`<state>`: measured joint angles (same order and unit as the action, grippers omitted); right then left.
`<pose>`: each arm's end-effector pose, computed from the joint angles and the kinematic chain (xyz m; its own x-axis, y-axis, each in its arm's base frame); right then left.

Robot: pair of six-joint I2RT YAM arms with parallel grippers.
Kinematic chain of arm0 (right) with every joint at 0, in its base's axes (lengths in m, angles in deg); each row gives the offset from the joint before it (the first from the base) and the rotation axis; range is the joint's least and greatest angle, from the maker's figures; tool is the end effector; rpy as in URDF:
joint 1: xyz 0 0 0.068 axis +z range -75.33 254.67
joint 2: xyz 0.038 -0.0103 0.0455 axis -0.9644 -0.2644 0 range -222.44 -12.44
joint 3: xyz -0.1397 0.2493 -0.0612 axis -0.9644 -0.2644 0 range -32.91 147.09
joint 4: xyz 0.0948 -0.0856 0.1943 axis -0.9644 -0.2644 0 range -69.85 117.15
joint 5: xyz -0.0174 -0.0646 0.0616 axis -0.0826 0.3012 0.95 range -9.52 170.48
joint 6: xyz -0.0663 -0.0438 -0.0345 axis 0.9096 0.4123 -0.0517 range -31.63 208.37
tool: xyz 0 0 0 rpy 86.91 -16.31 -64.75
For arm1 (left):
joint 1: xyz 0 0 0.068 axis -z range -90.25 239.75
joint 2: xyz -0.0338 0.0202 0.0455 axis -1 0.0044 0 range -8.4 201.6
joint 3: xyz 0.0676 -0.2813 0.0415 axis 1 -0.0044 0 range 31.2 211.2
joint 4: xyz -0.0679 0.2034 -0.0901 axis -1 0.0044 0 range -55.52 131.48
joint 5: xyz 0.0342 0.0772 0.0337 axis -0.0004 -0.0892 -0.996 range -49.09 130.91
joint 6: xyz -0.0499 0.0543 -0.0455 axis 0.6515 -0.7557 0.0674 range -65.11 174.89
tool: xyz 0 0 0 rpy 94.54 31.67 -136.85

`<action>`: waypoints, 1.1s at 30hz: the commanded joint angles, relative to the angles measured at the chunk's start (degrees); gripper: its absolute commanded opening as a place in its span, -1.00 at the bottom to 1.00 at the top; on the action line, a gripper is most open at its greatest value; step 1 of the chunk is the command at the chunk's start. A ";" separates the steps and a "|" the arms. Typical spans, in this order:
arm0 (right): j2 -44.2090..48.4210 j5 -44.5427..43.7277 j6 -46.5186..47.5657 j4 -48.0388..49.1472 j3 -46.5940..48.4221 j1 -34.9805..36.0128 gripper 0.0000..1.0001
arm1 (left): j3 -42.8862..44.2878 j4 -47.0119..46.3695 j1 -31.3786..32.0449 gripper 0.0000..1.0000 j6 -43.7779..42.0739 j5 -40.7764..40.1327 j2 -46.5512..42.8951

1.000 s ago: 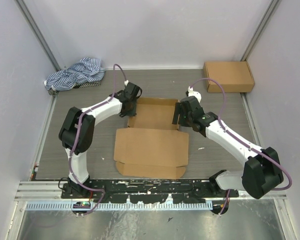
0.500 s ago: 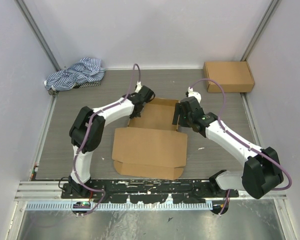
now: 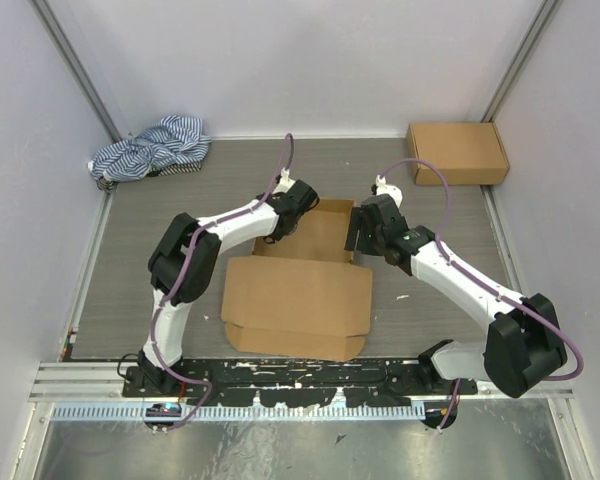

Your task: Fold the paper box

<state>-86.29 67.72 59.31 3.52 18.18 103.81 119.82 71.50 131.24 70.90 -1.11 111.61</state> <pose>0.2388 0.1138 0.2512 -0.7188 0.1416 -0.6806 0.0083 0.9807 0.1953 0.3517 -0.2426 0.1775 -0.7543 0.3937 -0.5254 0.1038 0.8617 0.4967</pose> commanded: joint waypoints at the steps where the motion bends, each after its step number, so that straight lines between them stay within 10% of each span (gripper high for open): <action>1: 2.14 -0.25 -0.34 2.53 0.11 0.21 0.40 | 1.25 1.79 -0.36 -0.30 0.09 -0.96 2.20; 20: 1.08 2.14 -0.98 3.33 -0.40 0.22 0.38 | -1.61 -6.40 -4.62 -0.27 6.96 3.43 1.36; 25: 0.87 2.73 -1.24 3.47 -0.46 0.30 0.37 | -5.28 -10.36 -6.21 -1.00 7.86 10.23 -0.04; 33: 0.93 2.64 -1.20 3.12 0.12 0.29 0.37 | -7.01 -6.81 -6.26 -0.80 6.31 11.83 -4.97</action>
<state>-86.29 70.17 58.66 4.45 17.68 103.81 113.88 62.36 124.86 77.26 8.44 109.07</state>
